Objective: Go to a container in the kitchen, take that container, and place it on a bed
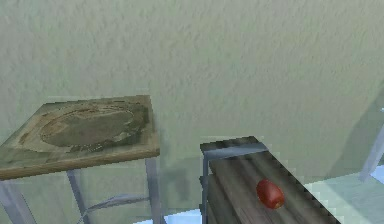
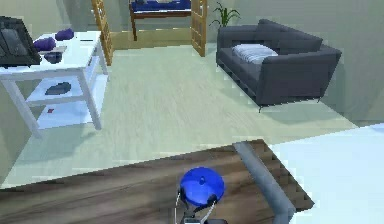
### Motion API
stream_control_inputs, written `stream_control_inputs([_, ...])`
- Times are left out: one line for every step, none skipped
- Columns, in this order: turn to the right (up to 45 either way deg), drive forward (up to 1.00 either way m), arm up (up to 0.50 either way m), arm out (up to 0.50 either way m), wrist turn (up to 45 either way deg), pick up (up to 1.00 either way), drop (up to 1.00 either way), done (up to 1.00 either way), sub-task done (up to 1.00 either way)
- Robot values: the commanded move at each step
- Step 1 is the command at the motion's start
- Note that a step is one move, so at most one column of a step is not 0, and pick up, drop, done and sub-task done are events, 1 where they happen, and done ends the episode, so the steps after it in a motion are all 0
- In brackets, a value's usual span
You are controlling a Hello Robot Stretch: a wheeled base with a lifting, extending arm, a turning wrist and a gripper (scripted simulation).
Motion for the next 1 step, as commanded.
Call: stream_control_inputs([-45.0,0.00,0.00,0.00,0.0,0.00,0.00,0.00,0.00])
